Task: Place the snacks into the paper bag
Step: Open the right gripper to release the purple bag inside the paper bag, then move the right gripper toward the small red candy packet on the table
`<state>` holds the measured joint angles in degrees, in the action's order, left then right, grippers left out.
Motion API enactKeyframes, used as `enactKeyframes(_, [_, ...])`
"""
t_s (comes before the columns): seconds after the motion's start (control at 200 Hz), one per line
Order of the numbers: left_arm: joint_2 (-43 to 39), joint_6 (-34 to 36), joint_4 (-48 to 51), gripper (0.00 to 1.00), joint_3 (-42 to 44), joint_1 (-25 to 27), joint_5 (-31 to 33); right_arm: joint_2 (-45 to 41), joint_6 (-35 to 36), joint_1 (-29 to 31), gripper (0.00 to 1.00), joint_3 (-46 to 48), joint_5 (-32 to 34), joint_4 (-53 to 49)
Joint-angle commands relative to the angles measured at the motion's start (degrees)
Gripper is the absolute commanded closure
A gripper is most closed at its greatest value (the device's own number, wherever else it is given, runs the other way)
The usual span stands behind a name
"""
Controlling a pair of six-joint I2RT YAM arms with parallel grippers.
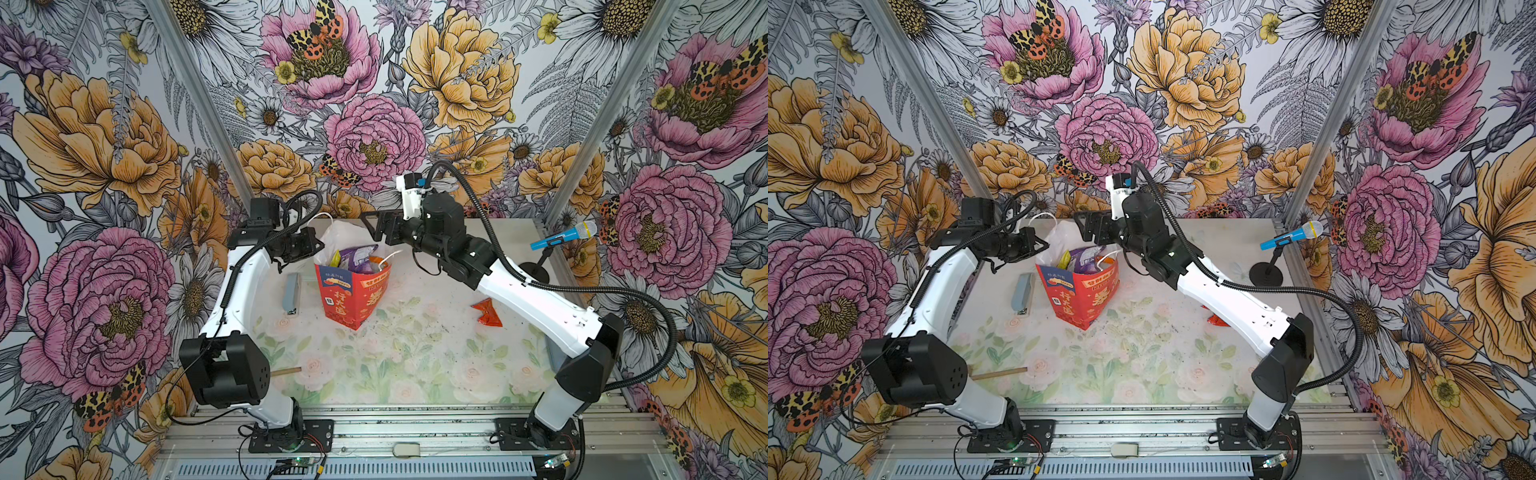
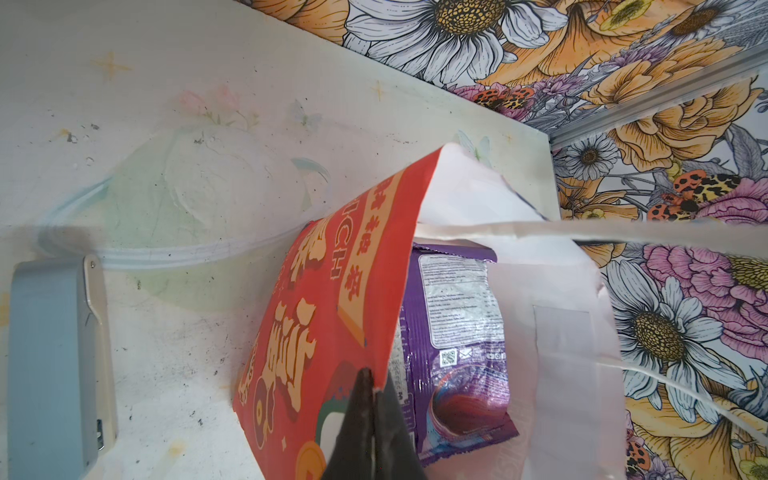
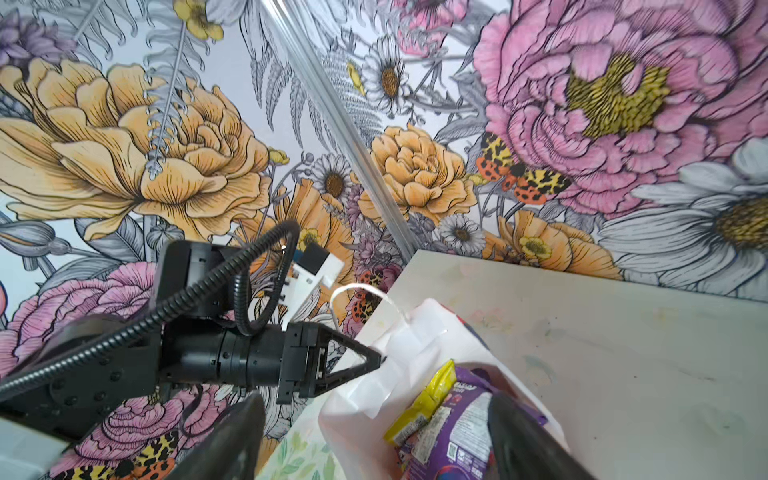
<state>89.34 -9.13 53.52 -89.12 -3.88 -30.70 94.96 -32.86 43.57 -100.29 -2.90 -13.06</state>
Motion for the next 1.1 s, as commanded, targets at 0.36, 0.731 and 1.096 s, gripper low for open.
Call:
enactKeyframes(0.36, [-0.9,-0.5,-0.2,1.0,0.8,0.1,0.5,-26.7,-6.0,-14.5,0.16,40.9,9.4,-0.8])
enactKeyframes(0.731, [-0.7,-0.5,-0.2,1.0,0.9,0.1,0.6,-36.7,-12.1,-27.6,0.16,65.2,10.3,-4.3])
enactKeyframes(1.096, [-0.9,-0.5,-0.2,1.0,0.9,0.3,0.6,-25.7,-7.8,-32.7,0.16,65.3,8.3,-4.1])
